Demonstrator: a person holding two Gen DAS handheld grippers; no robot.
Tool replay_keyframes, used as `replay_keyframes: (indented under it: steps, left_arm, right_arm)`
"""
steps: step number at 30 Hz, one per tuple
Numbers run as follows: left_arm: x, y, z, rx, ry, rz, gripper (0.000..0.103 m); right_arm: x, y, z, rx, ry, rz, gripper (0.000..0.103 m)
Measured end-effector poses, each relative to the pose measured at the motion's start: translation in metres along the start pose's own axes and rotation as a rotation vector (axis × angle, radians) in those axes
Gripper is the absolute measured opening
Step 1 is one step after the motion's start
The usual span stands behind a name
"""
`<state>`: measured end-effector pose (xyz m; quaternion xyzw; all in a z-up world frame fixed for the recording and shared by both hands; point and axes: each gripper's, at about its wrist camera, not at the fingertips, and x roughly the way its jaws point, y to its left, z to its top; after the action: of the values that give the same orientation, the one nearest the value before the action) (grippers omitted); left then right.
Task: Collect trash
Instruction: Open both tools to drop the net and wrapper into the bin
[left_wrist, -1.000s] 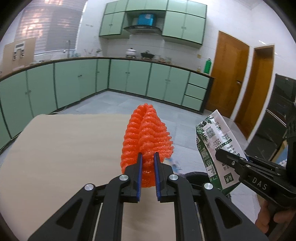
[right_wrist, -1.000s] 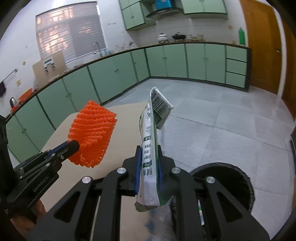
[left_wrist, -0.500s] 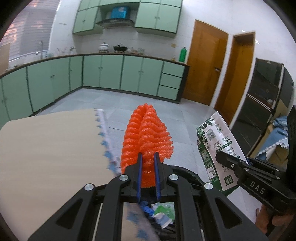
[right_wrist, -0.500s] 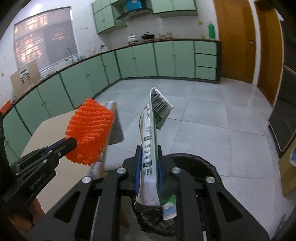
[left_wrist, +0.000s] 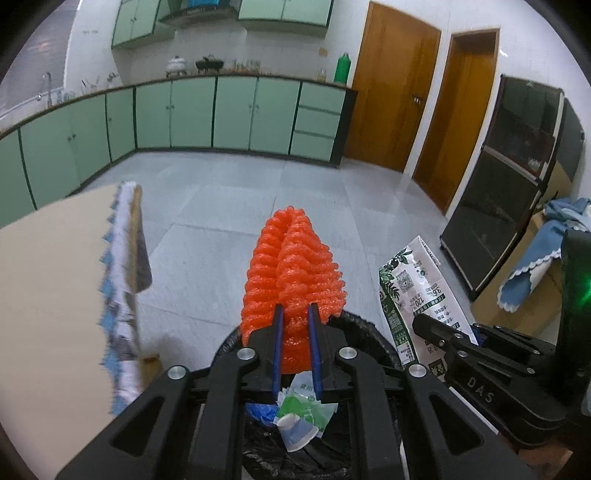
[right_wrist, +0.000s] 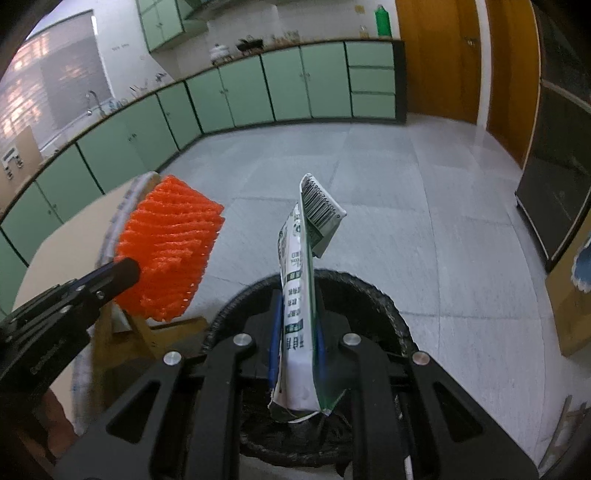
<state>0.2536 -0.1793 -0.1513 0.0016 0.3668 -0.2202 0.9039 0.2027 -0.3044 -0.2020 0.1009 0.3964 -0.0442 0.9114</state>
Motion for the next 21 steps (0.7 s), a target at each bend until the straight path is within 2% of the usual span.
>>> replay_keyframes:
  steps: [4, 6, 9, 12, 16, 21]
  left_arm:
    - [0.014, -0.004, 0.001, 0.009, 0.031, -0.006, 0.018]
    - [0.015, -0.006, 0.001, 0.014, 0.034, -0.011, 0.035]
    - [0.012, -0.007, 0.002, 0.029, 0.026, -0.013, 0.038]
    - [0.008, -0.004, 0.004, 0.009, 0.015, -0.029, 0.054]
    - [-0.009, 0.003, 0.011, -0.005, -0.024, -0.031, 0.061]
    - [-0.041, 0.015, 0.021, -0.026, -0.093, -0.020, 0.072]
  right_arm:
    - [0.016, -0.010, -0.004, -0.001, 0.015, -0.020, 0.021]
    - [0.017, -0.008, -0.002, -0.006, 0.012, -0.024, 0.031]
    - [0.016, -0.007, 0.000, -0.011, 0.002, -0.034, 0.036]
    - [0.013, -0.015, 0.005, 0.002, -0.010, -0.042, 0.043]
    - [0.000, -0.019, 0.006, 0.020, -0.039, -0.067, 0.065]
    - [-0.026, -0.011, 0.007, 0.013, -0.098, -0.119, 0.087]
